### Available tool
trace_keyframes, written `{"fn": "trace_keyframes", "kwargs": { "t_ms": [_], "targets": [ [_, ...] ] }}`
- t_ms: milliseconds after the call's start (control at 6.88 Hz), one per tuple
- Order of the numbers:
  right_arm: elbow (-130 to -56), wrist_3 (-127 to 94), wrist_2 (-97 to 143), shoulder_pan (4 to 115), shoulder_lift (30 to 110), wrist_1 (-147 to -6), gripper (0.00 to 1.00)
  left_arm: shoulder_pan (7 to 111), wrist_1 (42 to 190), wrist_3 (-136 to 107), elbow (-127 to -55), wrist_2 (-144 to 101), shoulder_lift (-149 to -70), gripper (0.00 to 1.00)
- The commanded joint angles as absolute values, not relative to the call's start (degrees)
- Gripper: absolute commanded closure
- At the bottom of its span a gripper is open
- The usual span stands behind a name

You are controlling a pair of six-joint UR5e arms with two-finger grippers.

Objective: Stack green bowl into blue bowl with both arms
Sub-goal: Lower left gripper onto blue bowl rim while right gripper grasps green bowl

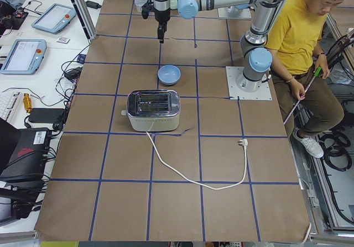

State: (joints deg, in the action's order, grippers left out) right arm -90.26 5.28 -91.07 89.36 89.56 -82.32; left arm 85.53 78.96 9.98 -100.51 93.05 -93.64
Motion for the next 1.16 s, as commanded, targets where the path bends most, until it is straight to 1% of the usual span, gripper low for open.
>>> {"fn": "trace_keyframes", "kwargs": {
  "t_ms": [0, 145, 291, 436, 581, 726, 872, 1017],
  "targets": [
    [-90.26, 5.1, -91.32, 89.04, 89.56, -82.27, 0.0, 84.11, 73.93, 6.97, -109.04, 92.9, -96.05, 0.0],
    [-90.96, 5.18, -91.14, 88.16, 89.3, -82.61, 0.0, 84.11, 70.0, 3.46, -111.68, 92.99, -96.67, 0.0],
    [-93.4, 5.36, -90.62, 87.46, 89.3, -86.27, 0.0, 84.02, 66.57, 2.73, -113.27, 93.42, -99.46, 0.0],
    [-98.04, 6.14, -91.05, 86.84, 89.21, -93.18, 0.0, 84.02, 64.18, 2.72, -113.81, 93.34, -102.19, 0.03],
    [-103.74, 5.89, -90.88, 86.05, 88.86, -103.0, 0.0, 84.02, 63.03, 2.72, -113.91, 92.99, -104.39, 0.2],
    [-108.5, 8.85, -91.4, 85.0, 87.29, -112.32, 0.0, 84.02, 62.84, 2.9, -113.99, 92.9, -105.11, 0.66],
    [-109.41, 16.27, -92.36, 83.95, 86.32, -113.63, 0.0, 84.11, 62.93, 2.99, -114.34, 92.81, -105.2, 1.0],
    [-109.34, 19.13, -92.2, 83.5, 82.57, -113.9, 0.0, 84.11, 62.84, 3.42, -114.35, 92.81, -105.29, 1.0]
  ]
}}
